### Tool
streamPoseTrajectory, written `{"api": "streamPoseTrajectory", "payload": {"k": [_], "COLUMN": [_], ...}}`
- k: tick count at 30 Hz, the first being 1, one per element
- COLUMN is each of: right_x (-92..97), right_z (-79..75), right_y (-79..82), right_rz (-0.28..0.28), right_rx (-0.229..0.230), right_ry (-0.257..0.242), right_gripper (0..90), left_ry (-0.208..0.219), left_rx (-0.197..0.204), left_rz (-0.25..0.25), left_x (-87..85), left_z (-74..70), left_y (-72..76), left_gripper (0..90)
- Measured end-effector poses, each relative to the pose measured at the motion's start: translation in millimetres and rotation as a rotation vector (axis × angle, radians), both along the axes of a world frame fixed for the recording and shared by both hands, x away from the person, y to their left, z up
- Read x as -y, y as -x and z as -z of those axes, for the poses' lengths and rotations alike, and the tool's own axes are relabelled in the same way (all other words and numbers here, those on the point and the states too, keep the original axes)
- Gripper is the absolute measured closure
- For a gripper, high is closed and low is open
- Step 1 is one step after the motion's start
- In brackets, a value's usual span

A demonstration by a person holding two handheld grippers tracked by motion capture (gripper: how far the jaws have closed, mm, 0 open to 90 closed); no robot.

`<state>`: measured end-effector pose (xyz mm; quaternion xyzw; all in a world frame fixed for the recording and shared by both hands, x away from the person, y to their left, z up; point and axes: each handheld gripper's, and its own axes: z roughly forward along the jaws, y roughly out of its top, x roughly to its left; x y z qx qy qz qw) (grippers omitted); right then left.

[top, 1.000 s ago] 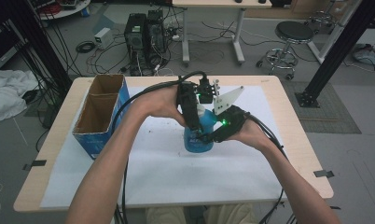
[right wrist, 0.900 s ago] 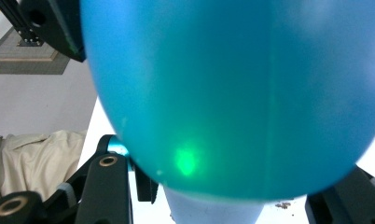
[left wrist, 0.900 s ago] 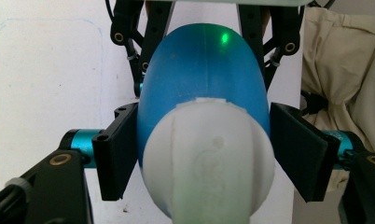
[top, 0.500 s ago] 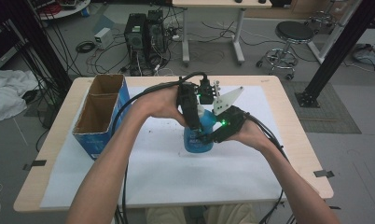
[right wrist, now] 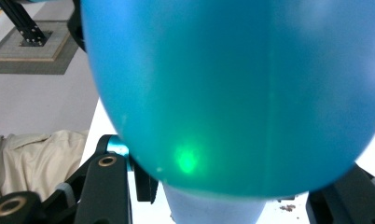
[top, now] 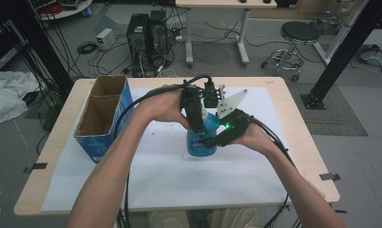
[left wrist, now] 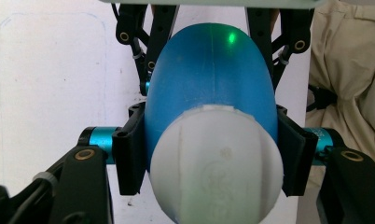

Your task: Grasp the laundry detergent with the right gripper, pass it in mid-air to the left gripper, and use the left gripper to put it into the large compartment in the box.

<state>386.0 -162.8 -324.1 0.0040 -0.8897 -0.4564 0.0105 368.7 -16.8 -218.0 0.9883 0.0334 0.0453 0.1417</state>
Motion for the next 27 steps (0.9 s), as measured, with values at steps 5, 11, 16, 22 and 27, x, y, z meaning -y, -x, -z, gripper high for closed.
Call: {"api": "streamPoseTrajectory", "payload": {"k": [5,11,16,22,27], "right_x": [0.5,-0.6,-1.4,-2.0,-0.8], "right_z": [0.6,1.7,2.2,2.7,3.3], "right_y": [0.1,0.6,1.5,2.1,1.1], "right_rz": [-0.003,-0.009,-0.012,-0.018,-0.005], "right_rx": [0.009,0.015,0.012,0.011,0.012], "right_ry": [-0.008,-0.006,-0.003,0.000,-0.001], "right_gripper": [44.9,44.3,43.7,40.6,36.6], "left_ry": [-0.002,-0.008,-0.003,0.004,-0.009], "left_rx": [0.010,0.007,0.004,0.005,0.002], "left_rz": [-0.007,-0.005,-0.001,0.008,0.006], "left_x": [0.7,1.2,1.1,0.5,-1.0], "left_z": [-0.3,0.8,1.7,2.7,5.1], "left_y": [2.2,2.7,3.2,3.9,3.4], "left_gripper": [38.3,38.3,38.3,38.3,38.3]}}
